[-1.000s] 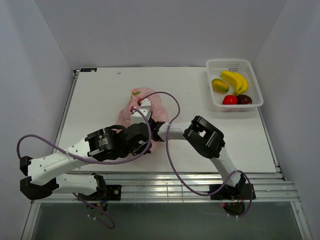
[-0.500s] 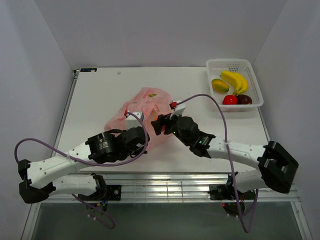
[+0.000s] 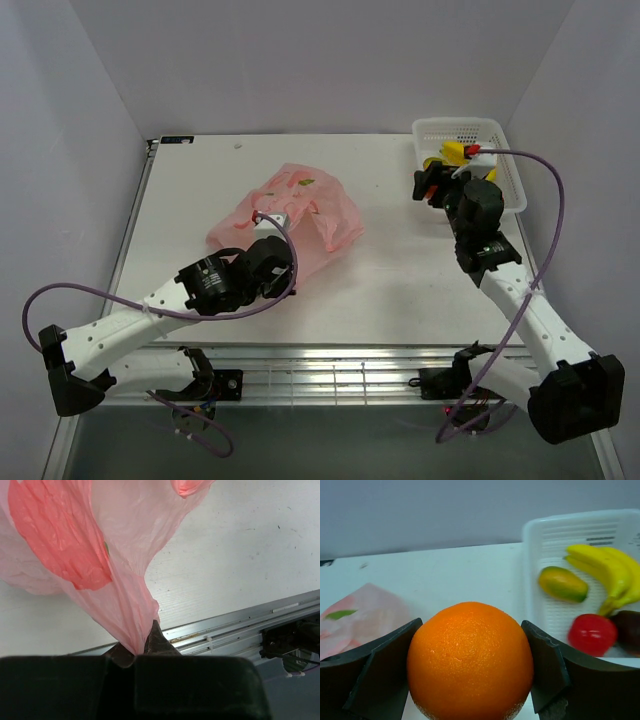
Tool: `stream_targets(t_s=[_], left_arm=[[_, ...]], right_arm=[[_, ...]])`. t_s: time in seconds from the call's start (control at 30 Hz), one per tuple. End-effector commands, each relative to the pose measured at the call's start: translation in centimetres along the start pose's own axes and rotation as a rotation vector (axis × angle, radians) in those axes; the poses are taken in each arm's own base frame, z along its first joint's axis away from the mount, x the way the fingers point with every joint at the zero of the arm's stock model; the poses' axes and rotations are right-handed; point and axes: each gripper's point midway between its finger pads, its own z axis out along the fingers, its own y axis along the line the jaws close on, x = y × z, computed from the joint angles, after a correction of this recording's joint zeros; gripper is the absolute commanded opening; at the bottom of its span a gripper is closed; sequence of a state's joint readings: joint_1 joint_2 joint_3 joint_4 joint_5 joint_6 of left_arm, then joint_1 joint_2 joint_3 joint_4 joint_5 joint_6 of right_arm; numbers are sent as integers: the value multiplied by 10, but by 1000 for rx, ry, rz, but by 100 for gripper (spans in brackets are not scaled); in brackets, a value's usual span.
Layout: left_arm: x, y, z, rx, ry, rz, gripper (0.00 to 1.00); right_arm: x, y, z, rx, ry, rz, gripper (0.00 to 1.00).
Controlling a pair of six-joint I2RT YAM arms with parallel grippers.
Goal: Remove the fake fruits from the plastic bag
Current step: Place the fake fruit in the bin, then take out the fake fruit from the plastic bag.
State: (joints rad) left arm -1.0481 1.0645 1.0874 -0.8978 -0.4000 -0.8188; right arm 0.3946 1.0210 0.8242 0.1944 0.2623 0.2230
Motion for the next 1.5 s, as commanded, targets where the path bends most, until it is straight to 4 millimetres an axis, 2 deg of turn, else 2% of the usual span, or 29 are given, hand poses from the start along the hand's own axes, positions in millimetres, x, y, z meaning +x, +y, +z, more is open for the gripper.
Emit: stream_targets(t_s=[0.0, 0.03, 0.1, 0.13, 0.17, 0.2, 0.23, 0.27, 0.3, 0.37, 0.4, 0.47, 0.5, 0.57, 0.67, 0.7, 0.73, 0.77, 0.87, 0.9, 0.97, 1.0, 1.07, 1.13, 1.17, 1.23, 1.27, 1.4, 1.47], left_arm=[[-15, -15, -11, 72, -24, -4, 0], [-15, -16, -13, 82, -22, -1, 0], [-15, -16, -15, 82, -20, -2, 0], [-17, -15, -17, 83, -27, -6, 0], [-16, -14, -17, 81, -27, -7, 0], [-16, -14, -17, 80, -26, -11, 0], [-15, -14, -17, 80, -24, -13, 0], [-15, -13, -18, 82, -25, -20, 0], [-15, -14, -18, 84, -26, -20, 0], [-16, -13, -19, 83, -29, -22, 0], [-16, -13, -19, 82, -28, -20, 0], [-17, -14, -19, 87, -29, -21, 0], [-17, -15, -20, 89, -29, -20, 0], [-16, -15, -20, 94, -24, -20, 0], [-15, -16, -22, 104, -20, -18, 0], [-15, -16, -23, 108, -22, -15, 0], [-16, -16, -24, 114, -23, -14, 0], [-18, -17, -27, 121, -28, -8, 0], [-24, -17, -31, 129, -51, 2, 0], [-27, -18, -33, 131, -58, 7, 0], [-32, -19, -37, 140, -73, 20, 0], [-35, -21, -39, 147, -81, 21, 0], [-36, -23, -39, 151, -81, 38, 0], [-36, -26, -39, 161, -71, 52, 0], [-34, -27, -37, 162, -61, 65, 0], [-33, -30, -38, 177, -51, 67, 0], [-32, -32, -39, 190, -48, 70, 0], [-37, -36, -47, 224, -62, 74, 0], [-41, -38, -51, 237, -72, 75, 0]], right_arm=[[1, -48, 23, 73, 61, -64, 17], [2, -73, 38, 121, 85, -54, 17], [4, -90, 54, 148, 116, -42, 22], [17, -110, 65, 196, 161, -33, 24], [5, -116, 74, 213, 144, -32, 31], [8, -124, 80, 232, 162, -26, 37], [20, -141, 90, 267, 200, -17, 49], [11, -144, 95, 283, 206, -8, 85], [12, -146, 99, 290, 222, 1, 94], [11, -147, 101, 300, 258, 1, 90], [9, -139, 101, 258, 260, 3, 90], [-5, -131, 96, 226, 218, -1, 90], [-3, -127, 93, 205, 221, 2, 90], [-13, -122, 84, 191, 204, 0, 90], [-15, -73, 67, -63, 222, 22, 90], [-15, -28, 51, -291, 224, 34, 90], [-12, -4, 40, -387, 235, 43, 90], [-2, 45, 21, -548, 249, 46, 90], [32, 114, -11, -718, 298, 58, 90], [47, 152, -34, -824, 329, 59, 90], [74, 178, -50, -887, 369, 95, 90], [91, 200, -64, -938, 431, 133, 90], [104, 219, -69, -959, 456, 153, 90], [128, 242, -75, -986, 512, 145, 90], [128, 248, -68, -952, 498, 141, 90], [150, 258, -61, -912, 544, 155, 90], [146, 264, -51, -900, 503, 167, 90], [180, 282, -27, -832, 541, 160, 90], [193, 289, -23, -831, 562, 138, 90]])
